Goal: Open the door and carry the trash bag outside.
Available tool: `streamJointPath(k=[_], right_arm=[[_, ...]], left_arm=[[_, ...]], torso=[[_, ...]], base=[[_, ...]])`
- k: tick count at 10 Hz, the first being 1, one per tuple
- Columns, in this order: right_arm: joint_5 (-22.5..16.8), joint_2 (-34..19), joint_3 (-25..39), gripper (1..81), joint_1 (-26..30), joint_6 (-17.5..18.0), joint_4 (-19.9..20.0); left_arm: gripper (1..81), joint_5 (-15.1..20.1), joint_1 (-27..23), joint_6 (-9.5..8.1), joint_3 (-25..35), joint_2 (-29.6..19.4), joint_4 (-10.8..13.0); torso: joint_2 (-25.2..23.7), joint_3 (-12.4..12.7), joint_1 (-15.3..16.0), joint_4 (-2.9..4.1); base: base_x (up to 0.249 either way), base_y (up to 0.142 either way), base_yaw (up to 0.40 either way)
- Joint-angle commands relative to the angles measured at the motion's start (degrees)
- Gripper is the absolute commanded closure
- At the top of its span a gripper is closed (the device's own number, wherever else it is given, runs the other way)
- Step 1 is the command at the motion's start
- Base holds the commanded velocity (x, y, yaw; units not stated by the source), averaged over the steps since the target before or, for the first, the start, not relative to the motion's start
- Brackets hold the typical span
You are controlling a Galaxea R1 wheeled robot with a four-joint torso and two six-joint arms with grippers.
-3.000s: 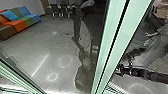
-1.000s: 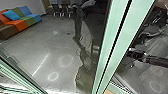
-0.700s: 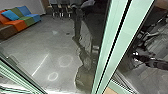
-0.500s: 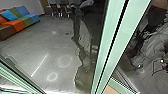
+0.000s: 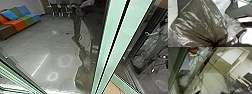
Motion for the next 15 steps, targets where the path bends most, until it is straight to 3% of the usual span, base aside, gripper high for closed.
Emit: streamJointPath(k=[1,2,3,5,6,7,9,12,15], right_arm=[[-1.2,-6.3,-10.3,1.0,14.1,0.0,-12.3],[-0.4,-6.1,-9.6,1.0,12.1,-0.6,-8.7],[0.9,-5.6,-6.5,1.0,9.5,-1.4,4.1],[1.6,-1.7,-3.5,1.0,6.9,-8.7,27.4],[1.6,-0.4,-3.8,1.0,7.3,-13.2,37.7],[1.4,0.3,-3.6,1.0,8.6,-16.8,45.4],[0.9,0.1,-2.3,1.0,9.6,-20.8,57.9],[0.5,-4.5,6.5,1.0,10.8,-26.5,75.3],[0.8,-15.0,24.1,1.0,9.0,-28.1,84.2]], left_arm=[[81.1,4.5,0.4,0.05,0.7,0.3,0.4],[81.1,4.4,0.3,0.05,0.7,0.6,0.5],[81.1,4.5,0.4,0.14,0.7,0.8,0.5],[81.1,4.5,0.5,0.23,0.7,0.5,0.4],[81.1,4.4,0.8,0.31,0.7,0.3,0.4],[81.1,4.4,0.8,0.31,0.7,0.3,0.4],[81.1,4.4,0.8,0.4,0.7,0.8,0.5],[81.1,4.4,0.8,0.49,0.7,1.1,0.5],[81.1,4.4,0.7,0.48,0.7,1.2,0.5]], torso=[[0.0,0.0,0.0,0.0],[0.0,0.0,0.0,0.0],[0.0,0.0,0.0,0.0],[0.0,0.0,0.0,0.0],[0.0,0.0,0.0,0.0],[0.0,0.0,0.0,0.0],[0.0,0.0,0.0,0.0],[0.0,0.0,0.0,0.0],[0.0,0.0,0.0,0.0]], base=[[0.0,0.0,0.0],[0.0,0.0,0.0],[0.0,0.0,0.0],[0.0,0.0,0.0],[0.0,0.0,0.0],[0.0,0.0,0.0],[0.0,0.0,0.0],[0.0,0.0,0.0],[0.0,0.0,0.0]])
